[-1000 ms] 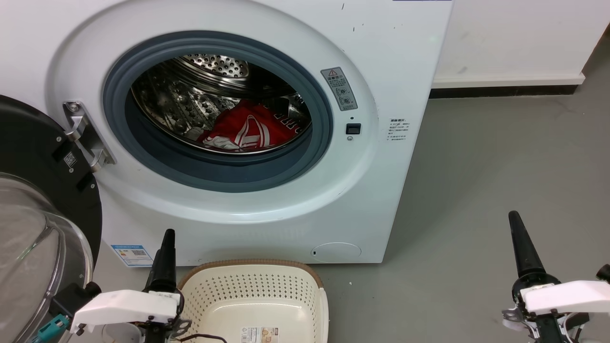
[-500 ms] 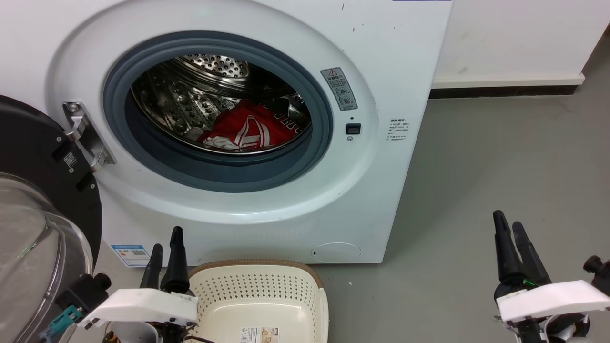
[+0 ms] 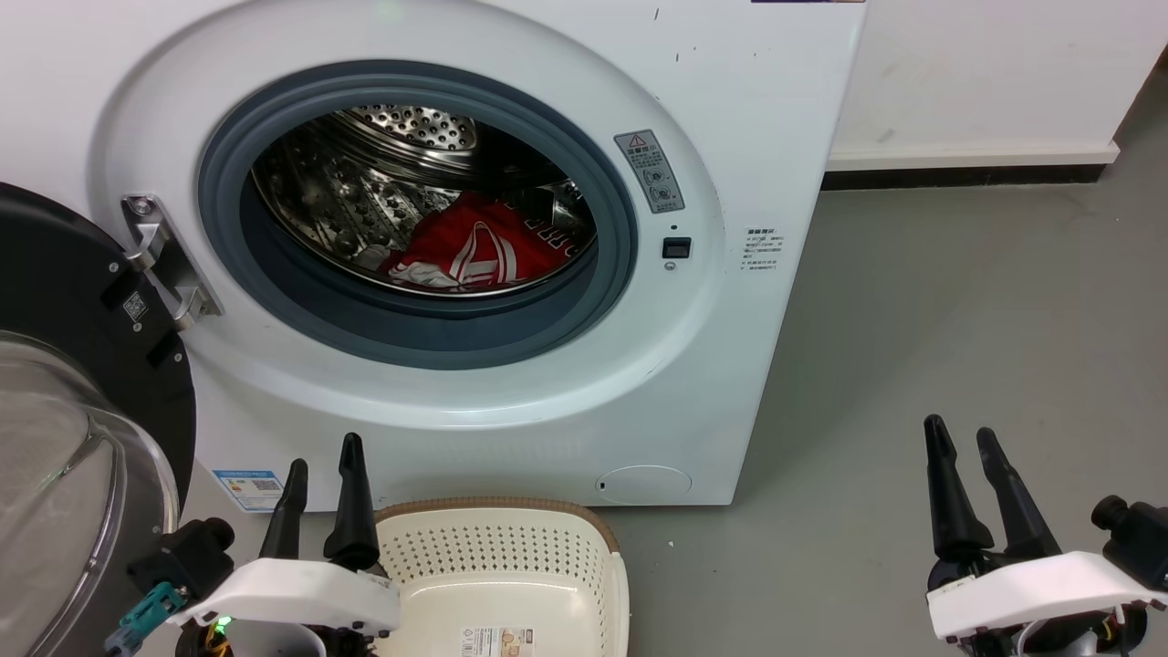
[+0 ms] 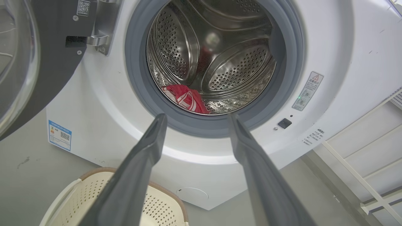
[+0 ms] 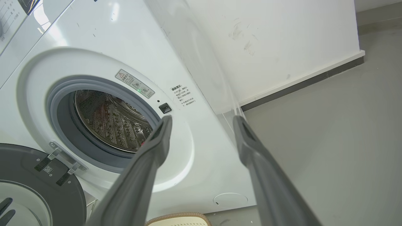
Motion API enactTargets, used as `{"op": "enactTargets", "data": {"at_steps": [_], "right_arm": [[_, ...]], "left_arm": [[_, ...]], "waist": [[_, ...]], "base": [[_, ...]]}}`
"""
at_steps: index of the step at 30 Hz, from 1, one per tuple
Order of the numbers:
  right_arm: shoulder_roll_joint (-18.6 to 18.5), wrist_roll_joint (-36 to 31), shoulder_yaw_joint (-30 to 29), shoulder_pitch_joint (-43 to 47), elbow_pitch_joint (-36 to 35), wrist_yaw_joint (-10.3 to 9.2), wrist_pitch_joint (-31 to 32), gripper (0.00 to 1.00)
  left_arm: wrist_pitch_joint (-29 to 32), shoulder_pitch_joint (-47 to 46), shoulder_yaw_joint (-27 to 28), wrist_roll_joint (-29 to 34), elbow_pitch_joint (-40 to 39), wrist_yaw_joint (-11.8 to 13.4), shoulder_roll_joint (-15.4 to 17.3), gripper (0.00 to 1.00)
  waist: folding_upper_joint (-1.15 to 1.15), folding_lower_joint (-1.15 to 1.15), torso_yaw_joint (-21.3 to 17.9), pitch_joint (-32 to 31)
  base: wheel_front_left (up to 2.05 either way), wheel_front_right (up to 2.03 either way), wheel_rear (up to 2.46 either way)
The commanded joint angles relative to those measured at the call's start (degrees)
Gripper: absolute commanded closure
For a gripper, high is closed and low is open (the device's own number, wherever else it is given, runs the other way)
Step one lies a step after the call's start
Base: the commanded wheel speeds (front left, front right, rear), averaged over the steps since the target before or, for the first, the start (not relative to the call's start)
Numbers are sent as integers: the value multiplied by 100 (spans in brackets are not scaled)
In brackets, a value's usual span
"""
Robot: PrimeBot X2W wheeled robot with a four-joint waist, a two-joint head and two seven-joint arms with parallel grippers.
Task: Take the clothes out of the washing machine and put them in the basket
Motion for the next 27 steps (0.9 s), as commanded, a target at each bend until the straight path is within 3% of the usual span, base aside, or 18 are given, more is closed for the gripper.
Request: {"op": "enactTargets", "data": {"at_steps": [1,27], "right_arm": [[-28,-224,20,36,-130,0,-65,0],[-29,-1741,66,313,-530,0,-456,0]], "left_arm": [[-67,0,-47,209,-127,36,43,0],[-458,307,-114,1742,-251,8,38,0]], "waist": [[0,0,1,-1],[0,0,-3,-24]], "base": [[0,0,0],[0,0,0]]}}
